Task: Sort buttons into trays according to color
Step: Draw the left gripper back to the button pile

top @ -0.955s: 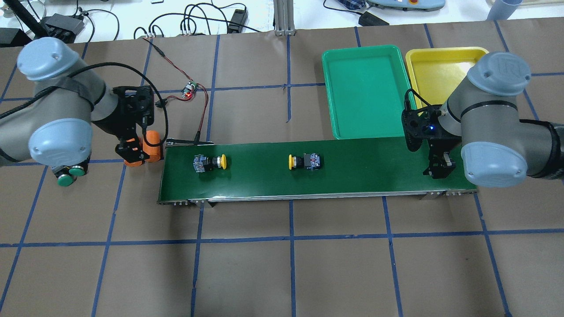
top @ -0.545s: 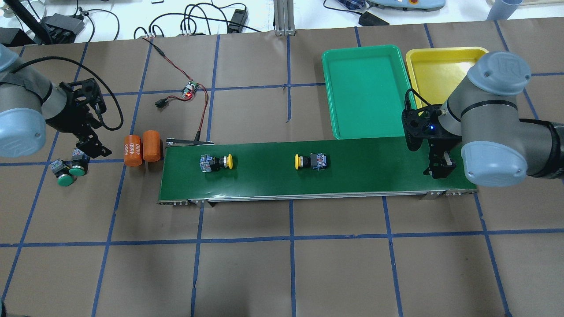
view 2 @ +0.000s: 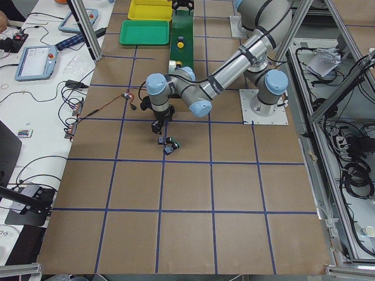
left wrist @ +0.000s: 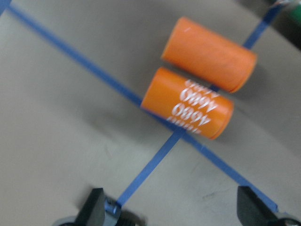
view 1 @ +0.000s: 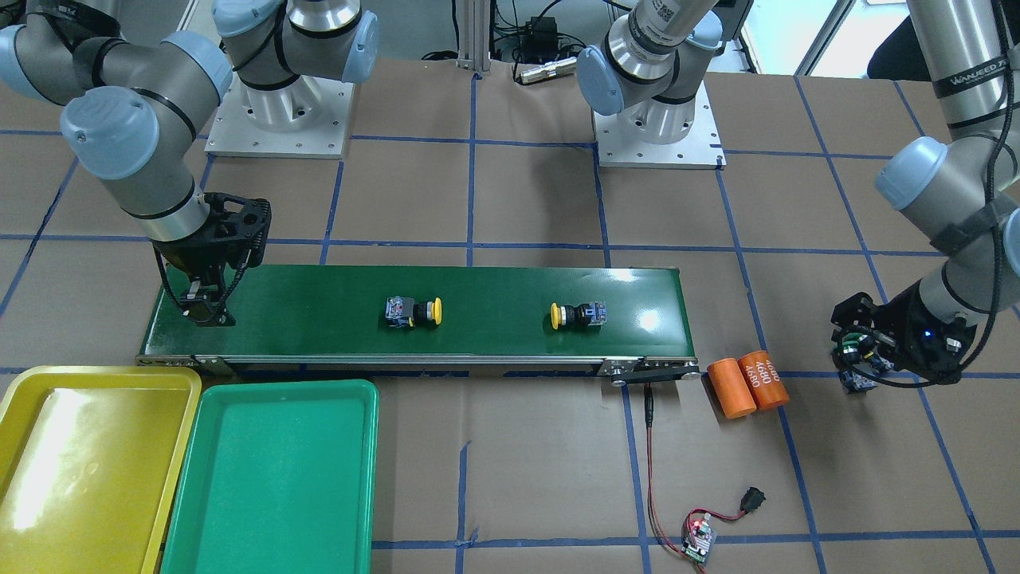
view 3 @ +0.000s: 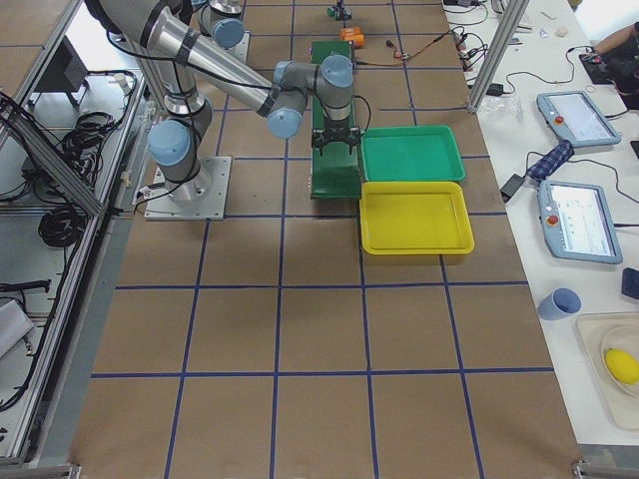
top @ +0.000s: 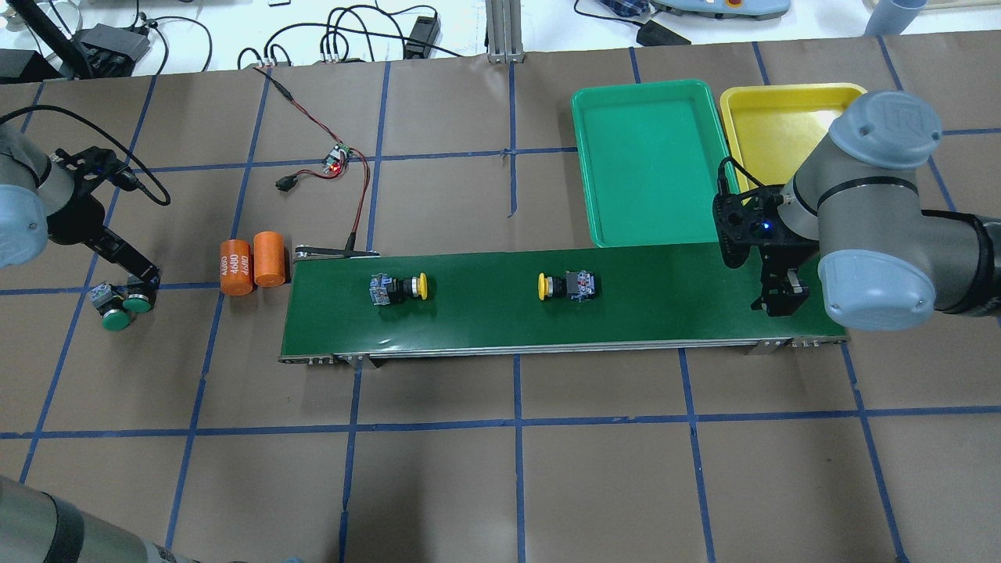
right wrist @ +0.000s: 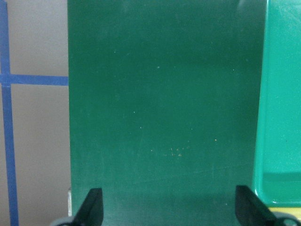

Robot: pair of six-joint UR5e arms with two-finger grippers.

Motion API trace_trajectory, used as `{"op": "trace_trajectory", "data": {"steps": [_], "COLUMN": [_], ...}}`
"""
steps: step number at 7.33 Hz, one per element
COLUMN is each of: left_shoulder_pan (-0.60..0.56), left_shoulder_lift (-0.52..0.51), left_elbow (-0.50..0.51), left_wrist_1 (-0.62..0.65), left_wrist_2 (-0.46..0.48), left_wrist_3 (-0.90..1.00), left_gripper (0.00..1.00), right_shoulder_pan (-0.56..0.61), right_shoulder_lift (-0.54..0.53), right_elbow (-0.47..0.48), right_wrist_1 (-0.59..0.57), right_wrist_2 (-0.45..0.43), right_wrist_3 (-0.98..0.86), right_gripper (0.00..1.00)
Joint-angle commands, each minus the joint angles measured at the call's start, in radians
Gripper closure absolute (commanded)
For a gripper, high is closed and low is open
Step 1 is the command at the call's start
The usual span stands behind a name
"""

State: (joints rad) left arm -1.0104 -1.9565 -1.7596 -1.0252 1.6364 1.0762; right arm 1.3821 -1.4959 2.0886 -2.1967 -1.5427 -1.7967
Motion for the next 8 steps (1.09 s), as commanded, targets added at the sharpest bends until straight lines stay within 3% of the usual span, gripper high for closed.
{"op": "trace_trajectory", "data": {"steps": [1,4,5,6,7,8], "left_shoulder_pan": [0.03,0.042,0.036,0.03,0.023,0.021], "left_shoulder_lift": [-0.08,-0.148,-0.15,-0.137,-0.116,-0.105], "left_elbow": [0.041,0.02,0.02,0.02,0.017,0.009], "left_wrist_1": [0.001,0.115,0.114,0.1,0.067,0.051], "left_wrist_2": [-0.03,-0.032,-0.032,-0.029,-0.029,-0.03], "left_wrist_3": [-0.067,-0.07,-0.071,-0.075,-0.111,-0.124], "left_gripper": [0.0,0.0,0.32,0.91,1.0,1.0], "right_shoulder_pan": [0.0,0.003,0.03,0.055,0.083,0.093], "right_shoulder_lift": [0.002,-0.012,-0.007,-0.01,-0.012,-0.007], "right_elbow": [0.001,0.001,0.002,0.002,-0.001,-0.002], "right_wrist_1": [0.0,-0.005,-0.015,-0.017,-0.017,-0.017], "right_wrist_2": [-0.002,-0.004,-0.028,-0.03,-0.03,-0.031], "right_wrist_3": [-0.003,0.0,0.003,0.022,0.081,0.083], "right_gripper": [0.0,0.0,0.0,0.0,0.0,0.0]}}
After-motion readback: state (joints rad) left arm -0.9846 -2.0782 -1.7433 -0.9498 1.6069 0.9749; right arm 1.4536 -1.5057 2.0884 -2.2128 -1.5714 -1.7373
